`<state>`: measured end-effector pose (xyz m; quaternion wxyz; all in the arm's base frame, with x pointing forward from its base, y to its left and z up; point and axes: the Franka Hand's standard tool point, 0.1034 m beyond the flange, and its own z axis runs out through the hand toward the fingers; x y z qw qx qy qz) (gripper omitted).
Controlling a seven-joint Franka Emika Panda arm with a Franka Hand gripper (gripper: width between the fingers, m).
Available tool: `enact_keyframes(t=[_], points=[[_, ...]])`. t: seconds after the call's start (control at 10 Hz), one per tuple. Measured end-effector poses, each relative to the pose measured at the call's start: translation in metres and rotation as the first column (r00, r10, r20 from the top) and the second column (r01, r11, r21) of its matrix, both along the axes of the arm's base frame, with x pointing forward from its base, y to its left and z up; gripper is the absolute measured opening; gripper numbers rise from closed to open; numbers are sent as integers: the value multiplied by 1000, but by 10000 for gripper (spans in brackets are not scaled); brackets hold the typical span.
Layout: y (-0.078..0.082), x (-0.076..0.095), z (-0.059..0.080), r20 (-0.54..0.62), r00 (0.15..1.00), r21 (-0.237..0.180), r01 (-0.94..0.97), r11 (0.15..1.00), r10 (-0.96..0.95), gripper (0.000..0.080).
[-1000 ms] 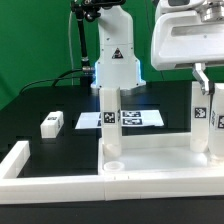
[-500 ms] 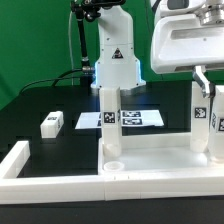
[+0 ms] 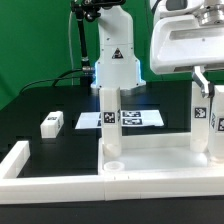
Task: Assemble desk
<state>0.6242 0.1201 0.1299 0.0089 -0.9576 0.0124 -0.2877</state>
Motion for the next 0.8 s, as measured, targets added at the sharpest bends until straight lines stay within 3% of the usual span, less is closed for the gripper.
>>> enact_keyframes(t=[0.3, 0.4, 0.5, 0.8], points=[[-1, 0, 0, 0, 1000, 1, 5, 1000, -5, 313], [-1, 0, 0, 0, 1000, -1, 3, 1000, -3, 509], [-1, 0, 0, 0, 1000, -2, 2, 1000, -2, 610], [-1, 0, 0, 0, 1000, -3, 0, 1000, 0, 647]])
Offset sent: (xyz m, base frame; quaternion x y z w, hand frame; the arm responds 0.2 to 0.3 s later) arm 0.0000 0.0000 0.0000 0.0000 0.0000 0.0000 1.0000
